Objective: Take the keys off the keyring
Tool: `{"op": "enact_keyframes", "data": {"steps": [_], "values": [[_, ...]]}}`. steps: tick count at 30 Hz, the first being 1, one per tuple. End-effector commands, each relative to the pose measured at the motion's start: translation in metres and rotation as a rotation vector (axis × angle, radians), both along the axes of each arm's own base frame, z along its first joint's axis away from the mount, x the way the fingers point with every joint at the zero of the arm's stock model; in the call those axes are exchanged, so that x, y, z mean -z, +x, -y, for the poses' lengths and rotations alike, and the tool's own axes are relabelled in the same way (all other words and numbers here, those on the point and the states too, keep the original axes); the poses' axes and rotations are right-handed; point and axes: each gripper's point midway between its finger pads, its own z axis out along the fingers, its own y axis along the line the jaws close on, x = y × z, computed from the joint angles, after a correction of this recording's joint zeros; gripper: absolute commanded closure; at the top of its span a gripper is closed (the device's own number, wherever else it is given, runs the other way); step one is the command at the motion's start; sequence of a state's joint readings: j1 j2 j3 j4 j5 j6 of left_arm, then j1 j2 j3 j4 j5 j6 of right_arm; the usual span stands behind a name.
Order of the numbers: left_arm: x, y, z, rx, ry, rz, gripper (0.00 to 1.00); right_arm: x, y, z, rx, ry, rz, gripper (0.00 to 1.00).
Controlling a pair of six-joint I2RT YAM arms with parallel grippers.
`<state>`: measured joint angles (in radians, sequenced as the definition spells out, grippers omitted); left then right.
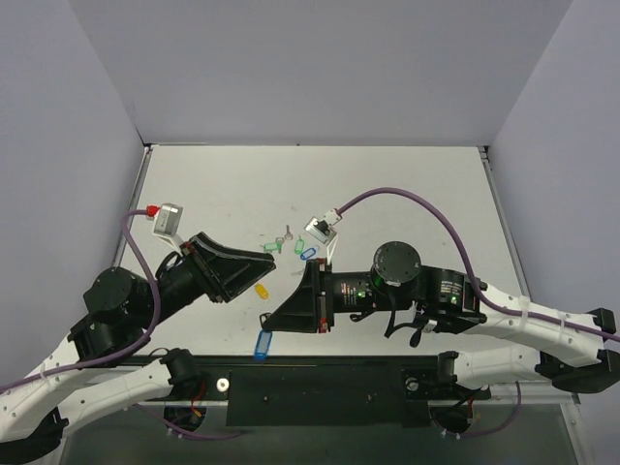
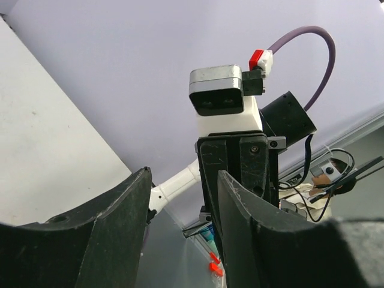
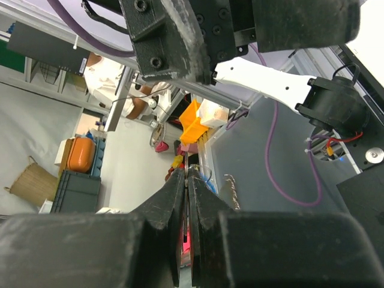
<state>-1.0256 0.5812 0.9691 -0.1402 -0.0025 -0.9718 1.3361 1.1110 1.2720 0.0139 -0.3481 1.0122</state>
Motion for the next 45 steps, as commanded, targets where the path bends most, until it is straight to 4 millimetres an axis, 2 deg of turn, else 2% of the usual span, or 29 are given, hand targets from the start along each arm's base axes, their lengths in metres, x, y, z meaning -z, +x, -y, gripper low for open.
{"op": "enact_keyframes", "data": {"steps": [1, 5, 6, 9, 17, 22, 35, 36, 45], "values": [[-0.02, -0.003, -0.017, -0.039, -0.003, 0.049, 0.41, -0.032, -0.008, 0.017, -0.034, 0.077, 0.051, 1.0], [-0.021, -0.009, -0.02, -0.024, 0.018, 0.069, 0.41, -0.03, -0.011, 0.023, -0.044, 0.054, 0.063, 1.0], [-0.023, -0.015, -0.019, 0.011, 0.024, 0.091, 0.41, -0.031, -0.011, 0.024, -0.046, 0.052, 0.069, 1.0], [-0.019, -0.024, -0.008, 0.082, 0.086, 0.115, 0.41, -0.033, -0.015, 0.029, -0.066, 0.055, 0.081, 1.0], [-0.02, -0.066, 0.011, 0.354, 0.13, 0.207, 0.43, -0.044, -0.021, 0.037, -0.103, 0.069, 0.11, 1.0], [-0.012, -0.072, 0.02, 0.423, 0.135, 0.204, 0.43, -0.048, -0.024, 0.04, -0.117, 0.079, 0.121, 1.0], [-0.013, -0.098, 0.027, 0.614, 0.044, 0.216, 0.51, -0.058, -0.028, 0.052, -0.133, 0.102, 0.165, 1.0], [-0.023, -0.101, 0.023, 0.614, 0.001, 0.243, 0.51, -0.059, -0.028, 0.052, -0.134, 0.106, 0.168, 1.0], [-0.032, -0.115, 0.018, 0.706, -0.144, 0.273, 0.51, -0.069, -0.034, 0.06, -0.157, 0.137, 0.194, 1.0]]}}
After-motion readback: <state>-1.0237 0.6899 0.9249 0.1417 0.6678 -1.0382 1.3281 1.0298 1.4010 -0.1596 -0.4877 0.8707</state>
